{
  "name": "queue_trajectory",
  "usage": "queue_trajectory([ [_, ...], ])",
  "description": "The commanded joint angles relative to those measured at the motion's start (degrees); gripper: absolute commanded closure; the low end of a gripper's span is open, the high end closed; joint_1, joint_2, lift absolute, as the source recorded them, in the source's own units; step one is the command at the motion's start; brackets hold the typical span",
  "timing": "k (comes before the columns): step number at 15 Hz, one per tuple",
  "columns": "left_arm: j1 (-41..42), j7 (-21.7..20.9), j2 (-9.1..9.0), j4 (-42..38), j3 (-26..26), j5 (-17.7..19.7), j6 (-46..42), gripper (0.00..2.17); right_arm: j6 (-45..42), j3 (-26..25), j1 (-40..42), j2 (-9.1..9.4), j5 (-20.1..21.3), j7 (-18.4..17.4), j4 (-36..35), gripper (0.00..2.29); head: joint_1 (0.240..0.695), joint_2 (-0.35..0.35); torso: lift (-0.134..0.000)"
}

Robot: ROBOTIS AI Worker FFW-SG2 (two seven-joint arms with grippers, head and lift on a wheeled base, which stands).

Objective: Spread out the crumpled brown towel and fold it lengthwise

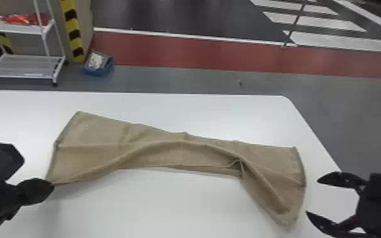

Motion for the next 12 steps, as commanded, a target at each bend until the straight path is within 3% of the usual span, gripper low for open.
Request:
queue_trajectory([
  [1, 0.24, -0.01, 0.09, -0.10, 0.19, 0.00, -0.33, 1.38, 3.66, 0.94, -0.40, 0.21, -0.15, 1.73, 0.20, 0.16, 0.695, -0.203, -0.124],
  [5, 0.50, -0.10, 0.18, -0.01, 0.45, 0.35, -1.74, 1.38, 5.95, 4.19, -0.66, 1.27, 0.90, 2.70, 0.38, 0.25, 0.695, -0.191, -0.124],
  [8, 0.76, -0.10, 0.18, -0.36, 0.63, 0.53, -1.74, 1.38, 7.00, 8.59, -1.72, 3.02, 3.89, 2.70, 0.99, 0.29, 0.695, -0.169, -0.124],
  [12, 1.29, -0.18, 0.53, -0.71, 0.98, 0.97, -2.09, 1.38, 7.53, 11.75, -1.80, 3.81, 7.23, 2.78, 1.43, 0.35, 0.695, -0.115, -0.124],
])
